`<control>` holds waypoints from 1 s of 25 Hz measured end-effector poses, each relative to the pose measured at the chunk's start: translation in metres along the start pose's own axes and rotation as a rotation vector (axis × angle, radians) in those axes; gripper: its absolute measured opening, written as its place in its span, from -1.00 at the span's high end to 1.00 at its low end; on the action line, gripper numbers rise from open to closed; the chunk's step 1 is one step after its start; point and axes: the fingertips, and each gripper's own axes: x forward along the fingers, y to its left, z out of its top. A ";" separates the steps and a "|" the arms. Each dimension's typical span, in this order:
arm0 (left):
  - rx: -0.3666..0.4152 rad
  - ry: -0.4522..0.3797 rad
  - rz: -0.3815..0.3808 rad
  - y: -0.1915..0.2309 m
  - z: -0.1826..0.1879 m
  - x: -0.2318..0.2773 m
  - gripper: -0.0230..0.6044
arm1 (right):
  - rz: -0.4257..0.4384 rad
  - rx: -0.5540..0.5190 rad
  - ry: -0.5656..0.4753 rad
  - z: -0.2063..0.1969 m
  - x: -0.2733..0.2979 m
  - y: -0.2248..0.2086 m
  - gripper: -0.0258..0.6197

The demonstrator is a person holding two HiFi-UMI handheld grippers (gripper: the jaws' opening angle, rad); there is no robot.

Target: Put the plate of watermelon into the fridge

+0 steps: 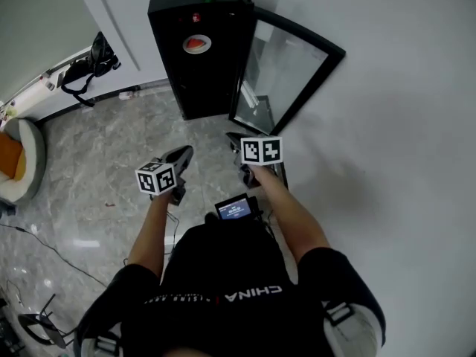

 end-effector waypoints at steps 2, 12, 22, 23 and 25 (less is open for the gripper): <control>0.004 -0.005 -0.002 -0.014 -0.002 0.003 0.89 | 0.009 -0.003 -0.003 -0.002 -0.011 0.000 0.87; 0.034 -0.005 -0.002 -0.067 -0.008 0.042 0.89 | 0.034 -0.037 0.017 -0.007 -0.052 -0.027 0.87; 0.061 -0.013 0.019 -0.084 -0.002 0.052 0.89 | 0.055 -0.082 0.013 0.003 -0.061 -0.027 0.87; 0.061 -0.010 0.022 -0.084 -0.003 0.052 0.89 | 0.055 -0.084 0.013 0.002 -0.061 -0.028 0.87; 0.060 0.001 0.031 -0.082 -0.007 0.054 0.89 | 0.054 -0.085 0.016 0.001 -0.062 -0.030 0.87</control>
